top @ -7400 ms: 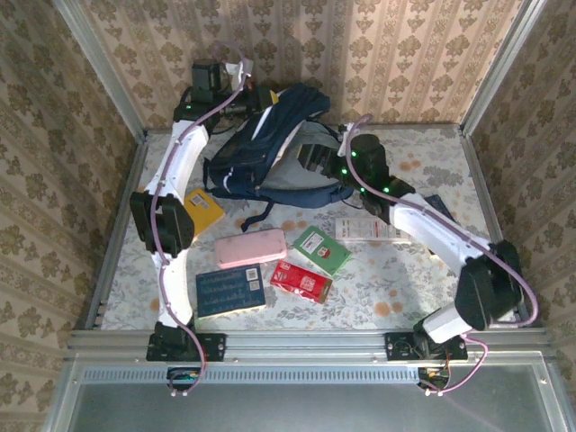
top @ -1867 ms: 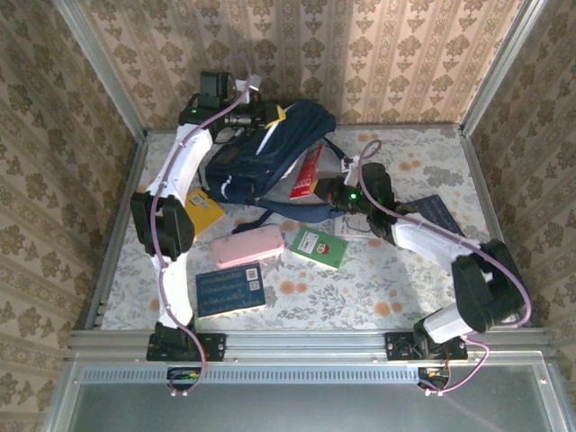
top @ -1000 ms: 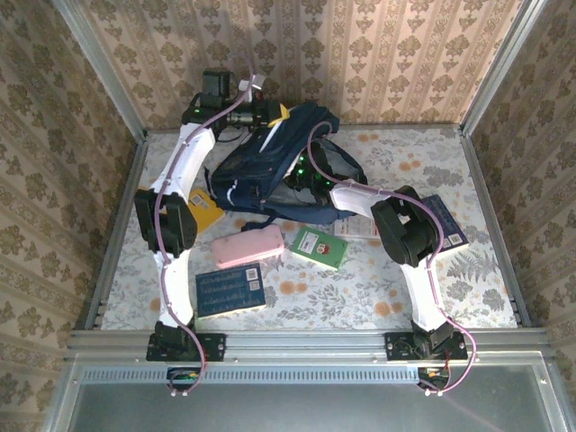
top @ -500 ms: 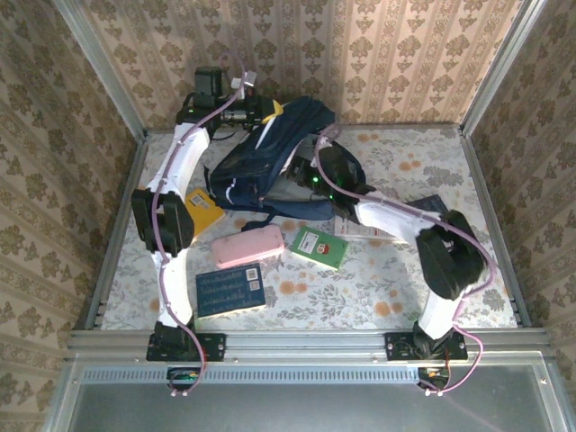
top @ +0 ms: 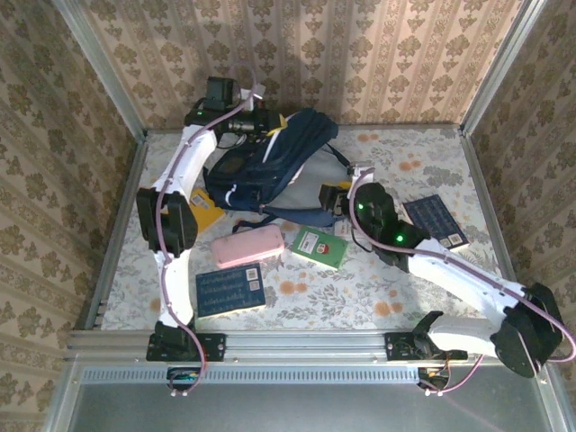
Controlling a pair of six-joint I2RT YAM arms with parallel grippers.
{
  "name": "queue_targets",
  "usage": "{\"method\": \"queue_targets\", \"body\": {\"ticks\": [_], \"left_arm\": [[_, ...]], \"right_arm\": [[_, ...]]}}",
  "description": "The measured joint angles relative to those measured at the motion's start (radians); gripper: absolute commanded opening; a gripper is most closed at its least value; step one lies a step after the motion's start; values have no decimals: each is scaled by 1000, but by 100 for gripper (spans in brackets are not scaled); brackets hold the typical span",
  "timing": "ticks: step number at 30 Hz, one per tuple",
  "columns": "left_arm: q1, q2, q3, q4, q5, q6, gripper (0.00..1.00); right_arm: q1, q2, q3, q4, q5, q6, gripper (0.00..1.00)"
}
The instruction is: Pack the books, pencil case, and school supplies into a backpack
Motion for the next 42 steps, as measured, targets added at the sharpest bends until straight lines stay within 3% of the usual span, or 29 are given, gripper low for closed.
{"method": "queue_targets", "body": {"ticks": [2, 5, 10, 14, 21, 26, 33, 42], "left_arm": [[-24, 30, 16, -29, -26, 21, 1], [-63, 76, 43, -76, -64, 47, 10], [-125, 121, 68, -147, -123, 91, 41], [-142, 93, 6, -140, -163, 95, 53], [-156, -142, -328, -103, -264, 109, 58], [-270, -296, -532, -63, -340, 117, 60], [-430, -248, -665, -48, -509, 144, 61], [-453, -225, -767, -13, -611, 146, 61]], "right_arm": [[2, -34, -14, -36, 3, -16, 52], [2, -53, -17, -104, 2, -16, 54], [2, -53, -16, -241, -48, 2, 58], [-3, -47, -16, -326, -103, 23, 59], [-140, -55, -114, -350, -310, 121, 59], [-232, -34, -264, -289, -483, 247, 59], [-267, -6, -301, -212, -557, 314, 58], [-283, 24, -331, -165, -579, 329, 58]]}}
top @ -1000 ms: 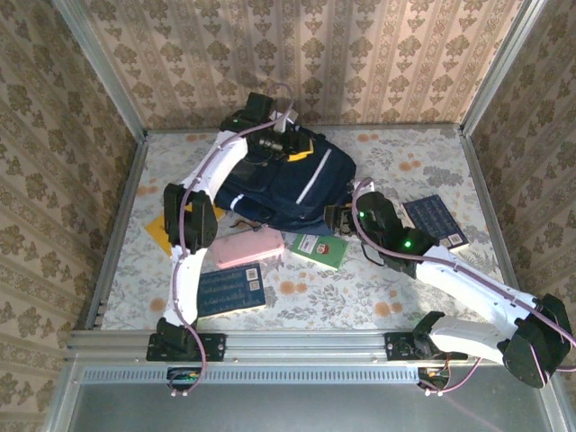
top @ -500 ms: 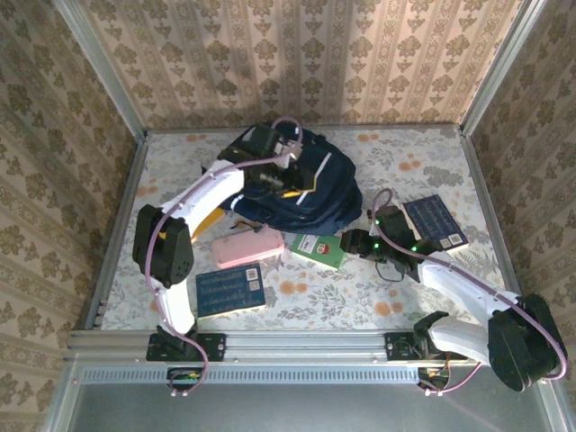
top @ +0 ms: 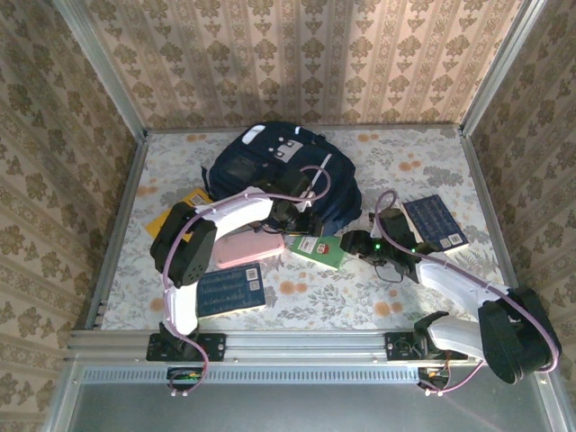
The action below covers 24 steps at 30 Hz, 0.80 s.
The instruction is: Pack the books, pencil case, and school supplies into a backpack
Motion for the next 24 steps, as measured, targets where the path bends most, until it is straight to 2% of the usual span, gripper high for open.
{"method": "queue_targets", "body": {"ticks": [7, 24], "left_arm": [[-8, -31, -56, 19, -41, 23, 62], [-10, -18, -86, 41, -44, 56, 60]], "right_arm": [[2, 19, -32, 8, 0, -4, 58], [42, 175, -21, 72, 8, -26, 59]]}}
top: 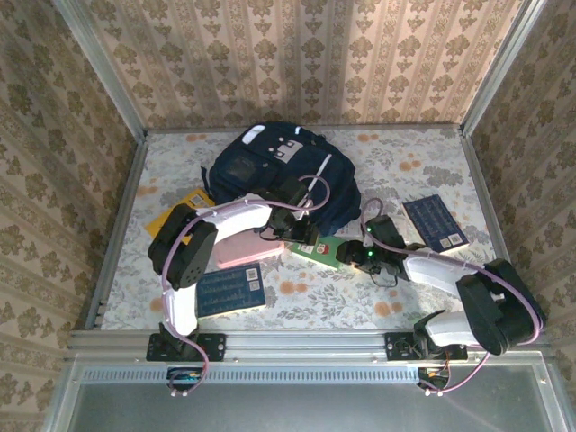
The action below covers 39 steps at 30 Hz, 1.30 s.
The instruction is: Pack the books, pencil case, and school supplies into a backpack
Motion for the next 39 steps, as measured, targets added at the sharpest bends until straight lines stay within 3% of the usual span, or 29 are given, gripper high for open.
{"method": "queue_targets", "body": {"ticks": [11, 22, 24, 31, 36, 39], "left_arm": [[-6, 11, 10, -7, -3, 27, 56], [-12, 13, 12, -11, -3, 49, 54], [-13, 13, 12, -12, -3, 50, 53], [-13, 12, 15, -24, 10, 53, 54], [2, -7, 14, -28, 75, 34, 58], [29, -57, 2, -31, 125, 10, 62]], "right_arm": [[-14, 105, 53, 53, -60, 77, 59], [-25, 174, 44, 274, -138, 202, 57], [-14, 174, 37, 289, -138, 206, 51], [-5, 143, 26, 303, -145, 199, 6], [-2, 58, 21, 247, -122, 185, 0], [-2, -72, 10, 154, -87, 156, 0]]}}
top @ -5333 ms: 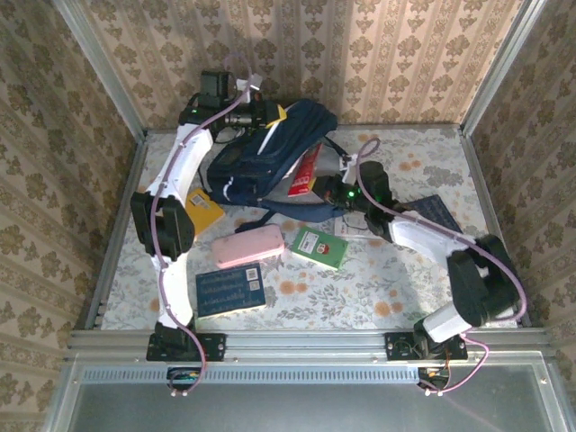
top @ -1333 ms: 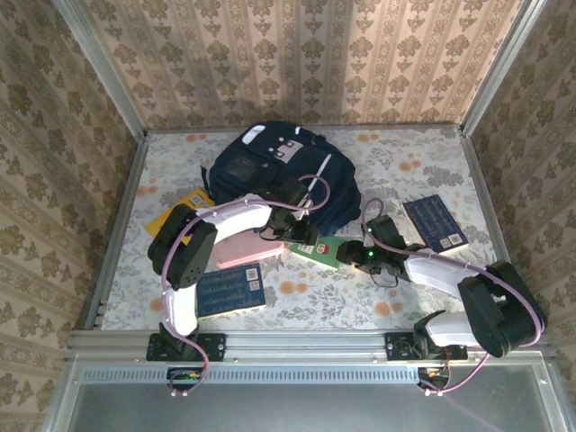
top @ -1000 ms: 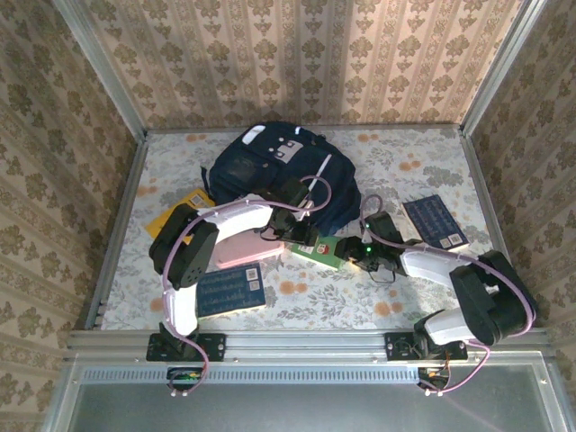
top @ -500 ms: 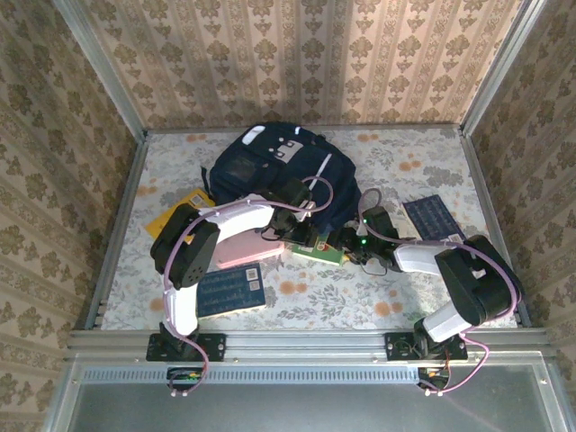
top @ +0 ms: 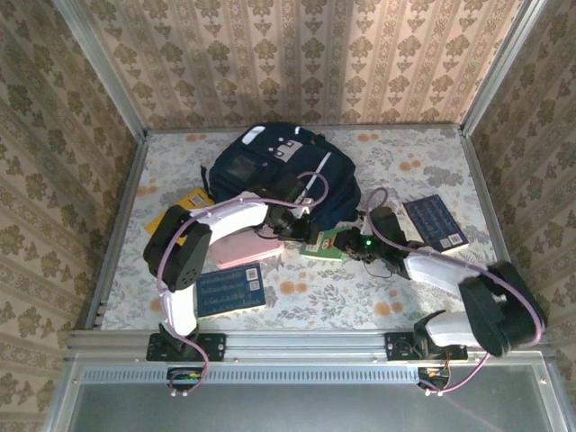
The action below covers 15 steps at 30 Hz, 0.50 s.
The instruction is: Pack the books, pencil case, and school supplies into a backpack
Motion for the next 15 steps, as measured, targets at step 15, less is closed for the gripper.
{"method": "queue_targets", "body": {"ticks": [15], "left_arm": [[95, -273, -49, 78, 277, -92, 90]], "right_arm": [[0, -509, 11, -180, -66, -57, 0]]}}
